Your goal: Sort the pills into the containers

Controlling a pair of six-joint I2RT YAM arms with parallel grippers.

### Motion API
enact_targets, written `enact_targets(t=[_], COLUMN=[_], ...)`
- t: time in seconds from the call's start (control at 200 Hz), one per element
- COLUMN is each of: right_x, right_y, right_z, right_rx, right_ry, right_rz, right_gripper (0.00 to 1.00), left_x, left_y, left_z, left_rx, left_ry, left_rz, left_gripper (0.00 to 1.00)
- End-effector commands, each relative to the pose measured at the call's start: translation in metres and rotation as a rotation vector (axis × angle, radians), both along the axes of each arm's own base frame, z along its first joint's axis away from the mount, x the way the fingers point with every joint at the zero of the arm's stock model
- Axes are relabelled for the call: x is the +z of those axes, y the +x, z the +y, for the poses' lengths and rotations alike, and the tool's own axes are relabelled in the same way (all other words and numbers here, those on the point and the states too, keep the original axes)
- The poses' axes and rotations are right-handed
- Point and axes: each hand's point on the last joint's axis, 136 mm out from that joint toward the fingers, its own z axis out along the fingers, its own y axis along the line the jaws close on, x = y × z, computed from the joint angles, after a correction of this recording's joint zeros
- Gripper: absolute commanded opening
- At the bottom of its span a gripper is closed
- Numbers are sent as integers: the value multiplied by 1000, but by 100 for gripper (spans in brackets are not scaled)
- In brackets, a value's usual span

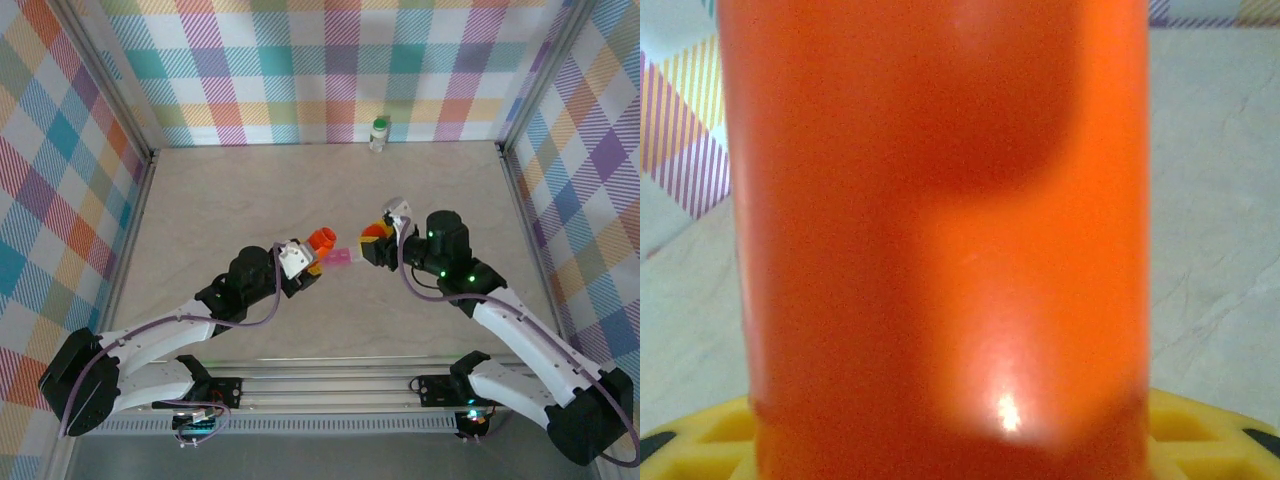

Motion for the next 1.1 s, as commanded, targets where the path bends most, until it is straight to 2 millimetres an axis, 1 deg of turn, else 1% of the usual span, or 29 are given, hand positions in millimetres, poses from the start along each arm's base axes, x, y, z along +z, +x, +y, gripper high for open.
enact_targets(t=[0.0, 0.155, 0.295, 0.445, 0.58, 0.72, 0.76, 0.96, 1.095], right_x=[3, -19, -26, -27, -31, -30, -30, -31, -35], right_y=[13, 14, 16, 14, 14, 13, 13, 13, 13], right_z=[-18, -25, -27, -25, -22, -22, -22, -22, -20], right_rx=[-144, -180, -199, -189, -178, -177, -177, -176, -169], right_ry=[63, 47, 52, 63, 63, 66, 66, 63, 60], right_rz=[-65, -45, -41, -29, -9, -6, -6, -2, 12], right_gripper=[0, 0, 0, 0, 0, 0, 0, 0, 0], left_x=[-18, -35, -50, -65, -75, -83, -88, -97, -102], left_y=[2, 3, 3, 8, 18, 28, 30, 42, 50], left_z=[10, 15, 17, 24, 29, 34, 36, 40, 40], left_rx=[49, 46, 25, 32, 49, 55, 54, 50, 40], left_ry=[78, 171, 261, 342, 373, 435, 456, 483, 526], left_rz=[26, 21, 45, 81, 113, 133, 145, 176, 195], left_gripper=[0, 0, 0, 0, 0, 0, 0, 0, 0])
